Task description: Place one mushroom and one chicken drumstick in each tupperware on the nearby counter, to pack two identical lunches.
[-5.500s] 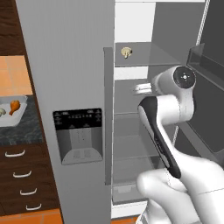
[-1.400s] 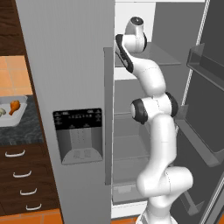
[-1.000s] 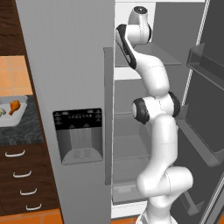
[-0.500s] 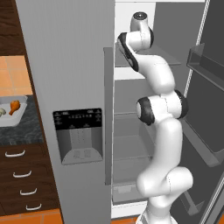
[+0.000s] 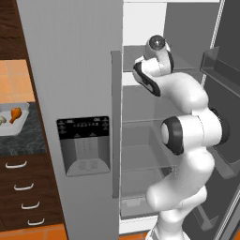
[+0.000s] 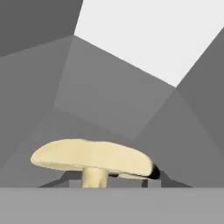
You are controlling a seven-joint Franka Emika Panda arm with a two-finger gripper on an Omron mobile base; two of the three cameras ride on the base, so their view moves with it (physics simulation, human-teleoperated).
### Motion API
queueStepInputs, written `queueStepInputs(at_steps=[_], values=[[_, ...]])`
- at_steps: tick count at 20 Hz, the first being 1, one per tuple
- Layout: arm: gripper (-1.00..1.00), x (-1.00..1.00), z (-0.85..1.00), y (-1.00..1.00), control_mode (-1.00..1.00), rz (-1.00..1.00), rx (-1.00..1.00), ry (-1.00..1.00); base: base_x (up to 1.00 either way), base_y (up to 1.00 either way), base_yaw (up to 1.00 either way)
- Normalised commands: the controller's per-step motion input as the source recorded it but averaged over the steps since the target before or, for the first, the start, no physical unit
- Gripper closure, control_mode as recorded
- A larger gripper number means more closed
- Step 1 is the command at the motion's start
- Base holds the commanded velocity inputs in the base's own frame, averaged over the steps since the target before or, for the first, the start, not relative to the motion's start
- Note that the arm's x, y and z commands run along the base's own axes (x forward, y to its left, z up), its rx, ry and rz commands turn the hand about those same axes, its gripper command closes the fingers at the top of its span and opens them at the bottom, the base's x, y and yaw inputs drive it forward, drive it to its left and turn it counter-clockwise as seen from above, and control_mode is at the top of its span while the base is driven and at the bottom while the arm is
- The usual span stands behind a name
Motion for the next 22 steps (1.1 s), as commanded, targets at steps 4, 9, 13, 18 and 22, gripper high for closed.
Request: queueStepInputs(at_steps=[4, 9, 13, 18, 22], values=[[1.0, -1.0, 0.56, 0.0, -1.0, 0.0, 0.13, 0.16, 0.0, 0.0, 0.0], [1.0, -1.0, 0.28, 0.01, -1.0, 0.0, 0.08, 0.22, 0.0, 0.0, 0.0], [1.0, -1.0, -0.01, 0.02, -1.0, 0.0, 0.0, 0.03, 0.0, 0.0, 0.0], [1.0, -1.0, -0.22, 0.12, -1.0, 0.0, 0.0, 0.06, 0.0, 0.0, 0.0], [1.0, -0.25, -0.16, 0.04, 1.0, 0.0, -0.01, 0.01, -0.75, 0.36, 0.04]])
